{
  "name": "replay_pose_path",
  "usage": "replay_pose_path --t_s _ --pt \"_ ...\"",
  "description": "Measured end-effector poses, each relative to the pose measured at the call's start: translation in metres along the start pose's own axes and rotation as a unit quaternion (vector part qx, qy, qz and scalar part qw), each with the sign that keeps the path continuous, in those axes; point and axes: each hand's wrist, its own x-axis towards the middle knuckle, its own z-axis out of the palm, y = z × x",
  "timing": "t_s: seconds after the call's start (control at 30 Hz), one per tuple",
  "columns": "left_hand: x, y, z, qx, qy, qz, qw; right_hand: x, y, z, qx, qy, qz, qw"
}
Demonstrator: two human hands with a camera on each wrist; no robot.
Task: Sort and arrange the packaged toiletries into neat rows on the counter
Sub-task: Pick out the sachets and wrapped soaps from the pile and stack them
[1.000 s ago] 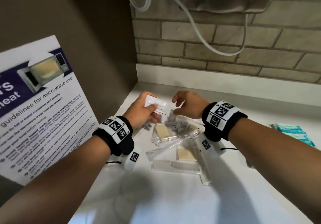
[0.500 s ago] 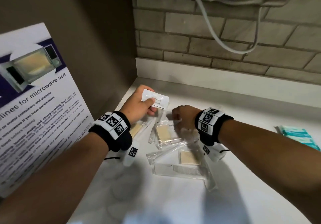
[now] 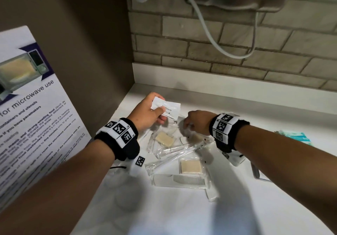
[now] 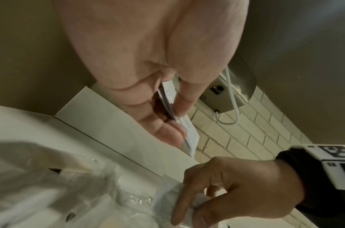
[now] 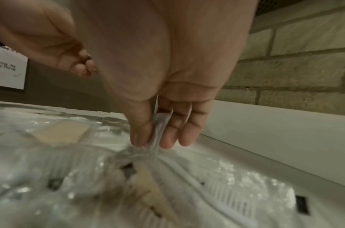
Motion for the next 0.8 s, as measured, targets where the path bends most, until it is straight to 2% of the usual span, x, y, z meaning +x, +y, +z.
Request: replay_pose_path --t_s 0.13,0.3,0.43,0.53,0.63,0.67,0.73,0.8 --pt "0.0 0.001 -0.001 0.014 0.002 0.0 1.0 0.008 -0.01 0.002 -0.04 0.004 0.002 0.999" --pt "-0.001 -0.002 -0.001 0.018 0.001 -0.004 1.0 0.012 -0.011 0.001 -0.039 -0.006 0.019 0.999" --pt "-0.002 -0.004 0.0 0.018 0.003 -0.008 1.0 0.012 -0.012 0.004 -0.039 -0.024 -0.007 0.999" --pt "-0.001 -0.002 -0.001 0.019 0.006 -0.013 1.0 0.01 -0.008 -0.005 -0.024 0.008 -0.007 1.0" --pt "-0.002 -0.001 -0.004 0.024 0.001 -0.017 1.0 0.006 0.003 -0.03 0.087 0.085 0.002 0.993" --pt "-0.003 0.0 -0.005 0.026 -0.003 -0.021 0.999 0.002 0.006 -0.04 0.164 0.107 0.007 0.981" --pt "-0.006 0.0 -0.004 0.022 -0.011 -0.031 0.999 -0.008 0.008 -0.055 0.319 0.132 0.015 0.938" --pt "-0.009 0.001 0.0 0.011 -0.011 -0.039 0.999 -0.018 0.008 -0.063 0.402 0.136 0.009 0.906"
